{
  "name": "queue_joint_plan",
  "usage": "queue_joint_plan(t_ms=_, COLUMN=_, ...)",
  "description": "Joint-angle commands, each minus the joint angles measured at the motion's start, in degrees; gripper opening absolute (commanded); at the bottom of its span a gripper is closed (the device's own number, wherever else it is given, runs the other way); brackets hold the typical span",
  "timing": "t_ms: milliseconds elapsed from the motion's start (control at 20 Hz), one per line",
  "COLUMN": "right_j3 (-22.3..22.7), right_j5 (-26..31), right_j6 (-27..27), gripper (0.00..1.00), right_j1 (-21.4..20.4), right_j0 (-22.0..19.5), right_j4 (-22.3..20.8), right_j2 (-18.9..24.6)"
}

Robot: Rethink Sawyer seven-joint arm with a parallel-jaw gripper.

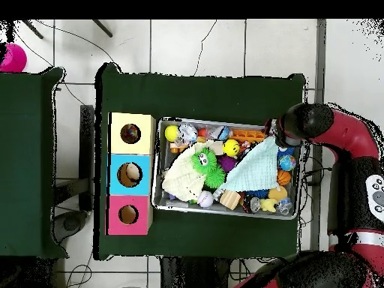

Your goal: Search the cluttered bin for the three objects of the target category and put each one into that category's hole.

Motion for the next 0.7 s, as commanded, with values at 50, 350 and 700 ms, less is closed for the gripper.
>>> queue_joint_plan(t_ms=50, right_j3=-3.7, right_j5=-6.1, right_j6=-7.0, gripper=1.0, right_j1=4.5, right_j0=1.6, right_j4=-5.4, right_j2=-0.7)
queue_joint_plan(t_ms=350, right_j3=-1.4, right_j5=-3.7, right_j6=-8.4, gripper=1.0, right_j1=1.4, right_j0=1.0, right_j4=-3.6, right_j2=-0.6)
queue_joint_plan(t_ms=700, right_j3=0.7, right_j5=-1.5, right_j6=-8.8, gripper=1.0, right_j1=-2.2, right_j0=0.4, right_j4=-3.0, right_j2=-1.3)
